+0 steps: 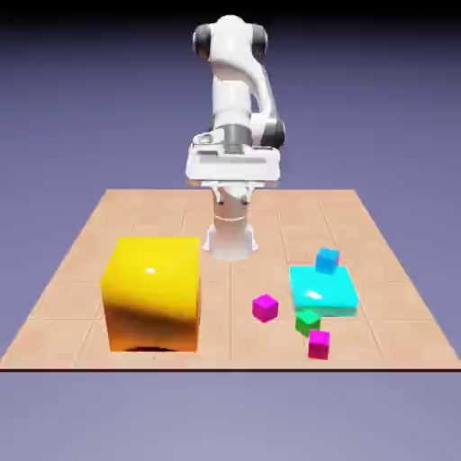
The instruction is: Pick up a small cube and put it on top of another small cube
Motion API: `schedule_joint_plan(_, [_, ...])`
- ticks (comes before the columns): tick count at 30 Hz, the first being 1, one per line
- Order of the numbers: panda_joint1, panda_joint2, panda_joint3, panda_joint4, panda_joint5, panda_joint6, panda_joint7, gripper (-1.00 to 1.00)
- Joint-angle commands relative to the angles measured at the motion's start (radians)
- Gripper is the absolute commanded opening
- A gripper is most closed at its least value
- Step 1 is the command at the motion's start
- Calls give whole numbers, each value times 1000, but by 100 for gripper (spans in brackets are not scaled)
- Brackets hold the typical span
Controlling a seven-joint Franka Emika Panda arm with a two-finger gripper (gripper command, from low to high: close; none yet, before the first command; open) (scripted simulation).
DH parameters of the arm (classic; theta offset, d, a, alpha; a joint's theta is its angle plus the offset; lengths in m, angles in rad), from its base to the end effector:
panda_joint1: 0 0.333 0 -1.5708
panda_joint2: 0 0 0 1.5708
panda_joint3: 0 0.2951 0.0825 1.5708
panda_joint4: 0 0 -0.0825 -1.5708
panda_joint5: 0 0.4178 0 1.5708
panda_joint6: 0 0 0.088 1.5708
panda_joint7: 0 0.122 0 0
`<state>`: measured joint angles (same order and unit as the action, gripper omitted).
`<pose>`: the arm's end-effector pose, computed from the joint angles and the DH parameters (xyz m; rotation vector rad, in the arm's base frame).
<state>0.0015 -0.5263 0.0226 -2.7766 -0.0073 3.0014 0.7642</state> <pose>0.4474 0.0107 0.4021 -2.5187 0.9651 -0.9901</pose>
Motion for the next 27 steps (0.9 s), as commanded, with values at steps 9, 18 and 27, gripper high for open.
schedule_joint_plan(9, [-79,326,169,249,-54,-266,173,0])
schedule_joint_plan(18, [-157,652,337,498,-108,-531,346,0])
schedule_joint_plan(27, [-236,979,506,747,-162,-797,519,0])
